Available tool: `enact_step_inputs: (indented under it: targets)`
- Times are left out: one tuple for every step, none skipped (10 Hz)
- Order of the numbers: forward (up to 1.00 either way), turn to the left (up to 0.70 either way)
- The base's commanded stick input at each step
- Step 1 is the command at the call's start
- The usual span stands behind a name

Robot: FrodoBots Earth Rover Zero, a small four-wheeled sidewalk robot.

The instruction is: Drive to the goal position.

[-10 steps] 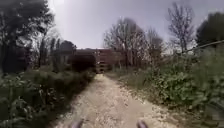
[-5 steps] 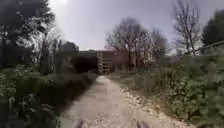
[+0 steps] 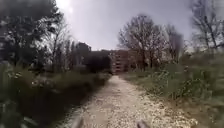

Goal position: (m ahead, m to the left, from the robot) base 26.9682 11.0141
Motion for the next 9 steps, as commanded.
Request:
enact_step_inputs:
  targets:
    - [0.85,0.00]
    - [0.85,0.00]
    - [0.85,0.00]
    - [0.85,0.00]
    - [0.85,0.00]
    - [0.85,-0.07]
    - [0.85,-0.24]
    - [0.85,-0.34]
    - [0.85,-0.34]
